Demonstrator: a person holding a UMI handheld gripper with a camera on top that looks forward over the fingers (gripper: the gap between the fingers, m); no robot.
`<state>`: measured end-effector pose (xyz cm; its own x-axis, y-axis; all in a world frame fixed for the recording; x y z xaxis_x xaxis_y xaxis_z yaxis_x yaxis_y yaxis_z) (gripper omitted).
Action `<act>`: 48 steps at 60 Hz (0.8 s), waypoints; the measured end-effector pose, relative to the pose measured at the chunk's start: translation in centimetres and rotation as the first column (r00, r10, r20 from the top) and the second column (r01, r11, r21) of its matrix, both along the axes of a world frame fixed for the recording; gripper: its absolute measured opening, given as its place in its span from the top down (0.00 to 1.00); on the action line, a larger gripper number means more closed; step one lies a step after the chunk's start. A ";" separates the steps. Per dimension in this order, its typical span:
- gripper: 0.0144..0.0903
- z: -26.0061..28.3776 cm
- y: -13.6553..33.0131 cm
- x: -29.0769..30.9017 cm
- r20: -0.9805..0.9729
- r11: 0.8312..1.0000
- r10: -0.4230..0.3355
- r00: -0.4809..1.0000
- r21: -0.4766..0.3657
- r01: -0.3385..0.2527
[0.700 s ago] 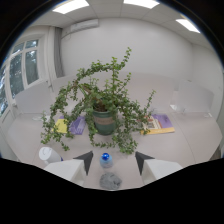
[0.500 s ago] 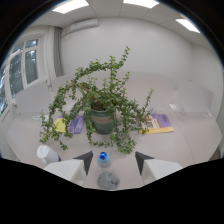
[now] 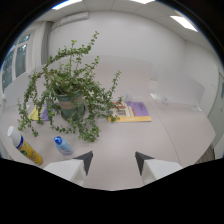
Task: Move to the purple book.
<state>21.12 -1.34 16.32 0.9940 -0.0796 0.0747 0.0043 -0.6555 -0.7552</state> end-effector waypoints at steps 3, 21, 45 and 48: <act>0.08 -0.6 0.5 1.8 0.007 1.000 -0.013 1.000 -0.008 0.014; 0.08 -3.5 7.8 10.0 0.011 0.999 -0.010 1.000 -0.039 0.010; 0.08 -7.6 19.9 14.9 -0.006 0.997 0.063 0.998 -0.050 -0.063; 0.08 -8.2 21.1 15.2 -0.006 0.996 0.065 0.998 -0.056 -0.065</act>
<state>36.36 19.79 8.11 0.9973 -0.0106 0.0731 0.0452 -0.6955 -0.7171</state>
